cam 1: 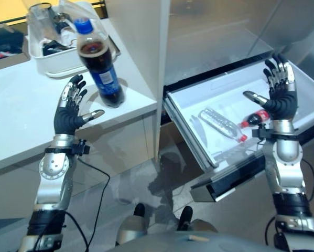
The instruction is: Take the drinks into the refrigerator
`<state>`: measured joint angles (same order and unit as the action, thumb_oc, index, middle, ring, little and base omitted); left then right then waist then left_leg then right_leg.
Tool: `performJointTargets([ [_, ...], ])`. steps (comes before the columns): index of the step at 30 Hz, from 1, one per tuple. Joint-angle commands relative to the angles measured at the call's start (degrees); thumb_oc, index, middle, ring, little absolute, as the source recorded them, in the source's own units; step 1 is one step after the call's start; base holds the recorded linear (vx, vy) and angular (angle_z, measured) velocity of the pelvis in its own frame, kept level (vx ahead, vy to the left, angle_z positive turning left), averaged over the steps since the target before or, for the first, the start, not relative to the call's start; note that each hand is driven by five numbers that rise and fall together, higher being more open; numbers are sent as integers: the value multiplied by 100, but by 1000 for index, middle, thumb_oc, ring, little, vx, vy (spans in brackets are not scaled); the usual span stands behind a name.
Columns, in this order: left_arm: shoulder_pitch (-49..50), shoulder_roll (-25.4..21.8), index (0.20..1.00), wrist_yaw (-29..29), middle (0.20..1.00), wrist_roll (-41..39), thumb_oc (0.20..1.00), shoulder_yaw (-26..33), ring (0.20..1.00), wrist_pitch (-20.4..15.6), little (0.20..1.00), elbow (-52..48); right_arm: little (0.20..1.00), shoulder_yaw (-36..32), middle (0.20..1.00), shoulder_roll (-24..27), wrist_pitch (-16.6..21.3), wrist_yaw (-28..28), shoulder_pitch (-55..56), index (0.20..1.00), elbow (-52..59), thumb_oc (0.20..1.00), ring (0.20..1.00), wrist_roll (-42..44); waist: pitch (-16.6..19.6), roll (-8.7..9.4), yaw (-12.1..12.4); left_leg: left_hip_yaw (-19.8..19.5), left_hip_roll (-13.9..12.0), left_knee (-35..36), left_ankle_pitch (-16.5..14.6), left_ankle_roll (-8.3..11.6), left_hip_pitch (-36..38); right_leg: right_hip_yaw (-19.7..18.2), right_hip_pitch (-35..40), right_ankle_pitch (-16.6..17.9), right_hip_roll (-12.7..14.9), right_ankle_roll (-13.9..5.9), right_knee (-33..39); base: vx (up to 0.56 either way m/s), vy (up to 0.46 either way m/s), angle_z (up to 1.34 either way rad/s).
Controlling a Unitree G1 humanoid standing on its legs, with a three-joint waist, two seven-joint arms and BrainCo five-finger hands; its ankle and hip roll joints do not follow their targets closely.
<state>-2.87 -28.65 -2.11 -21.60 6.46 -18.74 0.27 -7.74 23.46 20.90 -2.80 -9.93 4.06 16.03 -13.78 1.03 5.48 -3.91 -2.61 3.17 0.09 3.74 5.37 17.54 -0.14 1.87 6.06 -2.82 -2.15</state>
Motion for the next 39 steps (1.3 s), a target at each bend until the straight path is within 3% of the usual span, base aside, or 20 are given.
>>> performJointTargets([
  [1, -245, -312, 1000, 46, 1000, -213, 1000, -100, 1000, -128, 1000, 182, 1000, 46, 1000, 227, 167, 65, -296, 1000, 114, 1000, 1000, 263, 341, -29, 9, 96, 78, 183, -291, -264, 191, -470, 26, -473, 15, -260, -857, 27, 30, -19],
  [7, -453, -454, 1000, 163, 1000, -68, 1000, -180, 1000, 3, 1000, 830, 1000, 155, 1000, 260, 123, 159, -371, 1000, 165, 1000, 1000, 397, 366, -30, -75, 227, 70, 183, -343, -273, 300, -628, 41, -470, -34, -266, -848, 14, 19, -17],
  [16, -269, -265, 1000, 216, 1000, -287, 1000, -77, 1000, 94, 1000, 1463, 1000, 206, 1000, 251, 92, 267, -361, 1000, 324, 1000, 1000, 536, 400, -19, -183, 474, 52, 183, -423, -312, 446, -958, -14, -443, -160, -280, -851, 10, 19, -21],
  [39, -1207, -405, 1000, 496, 1000, -74, 1000, -321, 1000, 100, 1000, 1692, 1000, 197, 1000, 238, 45, 397, -211, 1000, 412, 1000, 1000, 600, 531, 107, -303, 485, 58, 183, -463, -233, 527, -940, 307, -403, -220, -233, -493, 2, -1, -3],
])
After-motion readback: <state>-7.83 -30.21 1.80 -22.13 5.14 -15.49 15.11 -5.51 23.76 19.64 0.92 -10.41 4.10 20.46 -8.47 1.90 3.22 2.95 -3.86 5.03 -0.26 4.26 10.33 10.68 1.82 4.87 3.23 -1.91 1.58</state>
